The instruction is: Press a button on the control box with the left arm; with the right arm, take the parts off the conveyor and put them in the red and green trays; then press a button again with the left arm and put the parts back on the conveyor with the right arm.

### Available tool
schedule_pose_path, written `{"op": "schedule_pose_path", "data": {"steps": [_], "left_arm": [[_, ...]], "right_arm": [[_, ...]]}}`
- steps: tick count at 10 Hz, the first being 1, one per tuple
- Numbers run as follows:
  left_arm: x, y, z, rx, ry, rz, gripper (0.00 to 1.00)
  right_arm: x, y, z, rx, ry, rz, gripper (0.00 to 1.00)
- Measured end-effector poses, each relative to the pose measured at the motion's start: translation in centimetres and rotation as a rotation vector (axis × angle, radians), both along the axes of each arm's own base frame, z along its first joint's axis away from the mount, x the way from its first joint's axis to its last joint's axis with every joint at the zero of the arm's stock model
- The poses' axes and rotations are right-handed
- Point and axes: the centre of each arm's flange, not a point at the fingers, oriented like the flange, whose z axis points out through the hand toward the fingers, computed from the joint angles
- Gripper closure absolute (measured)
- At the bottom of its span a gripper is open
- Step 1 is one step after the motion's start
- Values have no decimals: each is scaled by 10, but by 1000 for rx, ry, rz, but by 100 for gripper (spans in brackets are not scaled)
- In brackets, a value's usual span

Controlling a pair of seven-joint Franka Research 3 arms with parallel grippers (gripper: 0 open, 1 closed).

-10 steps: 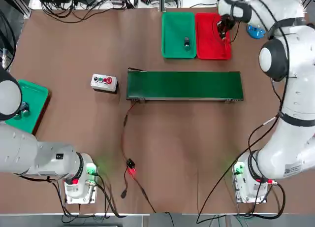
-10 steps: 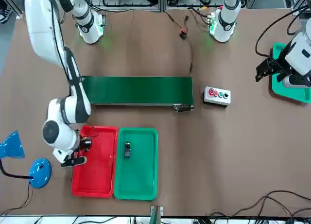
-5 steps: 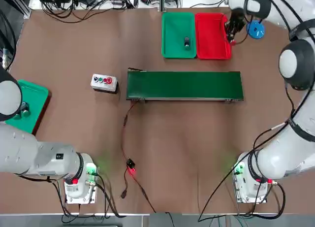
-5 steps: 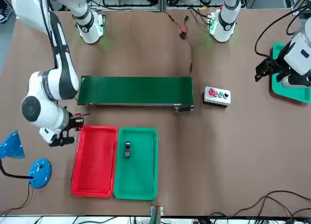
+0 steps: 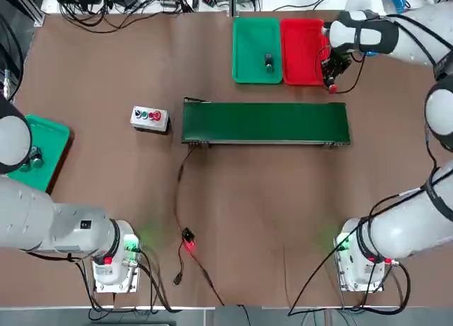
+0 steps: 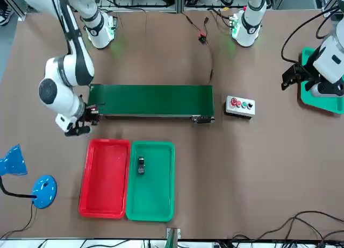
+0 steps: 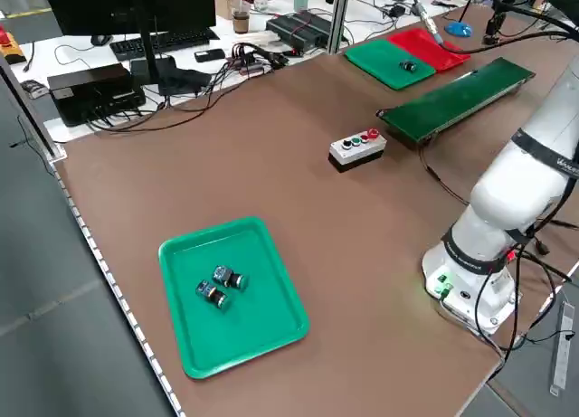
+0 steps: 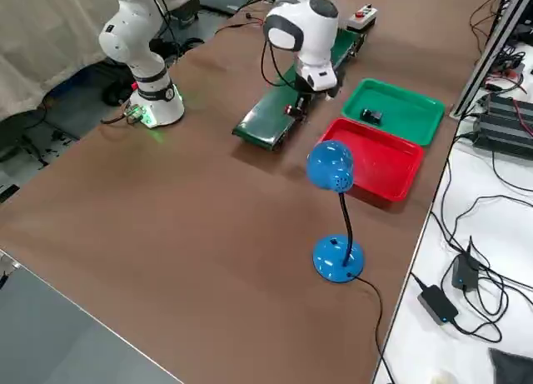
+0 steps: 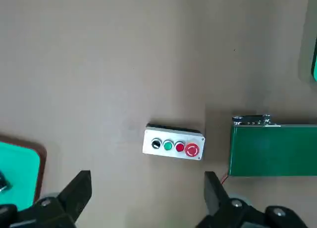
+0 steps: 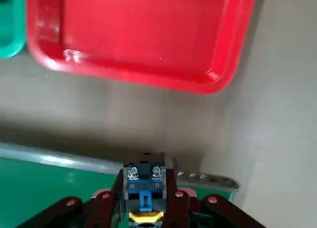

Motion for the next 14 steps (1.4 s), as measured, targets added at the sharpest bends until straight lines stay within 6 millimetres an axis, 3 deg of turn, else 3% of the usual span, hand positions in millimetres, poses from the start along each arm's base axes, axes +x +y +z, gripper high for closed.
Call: {"op": "schedule_pose_path", "data": {"steps": [2, 5, 9, 11, 13, 14], "left_arm": [[0, 2, 0, 0, 1, 3, 0], [2, 2, -4, 0, 9, 4, 0], [3, 2, -6, 0, 12, 4, 0], [3, 3, -6, 0, 12, 5, 0], [3, 6, -6, 0, 12, 11, 0], [3, 8, -6, 0, 13, 14, 0]], "right_arm": [[-25, 21, -17, -7, 40, 37, 67], [-55, 26, -53, -17, 54, 56, 67], [-59, 24, -57, -17, 54, 55, 64], [-59, 24, -57, -17, 53, 55, 53], [-55, 25, -53, -13, 35, 57, 24], [-41, 31, -37, -3, -12, 63, 11]]}}
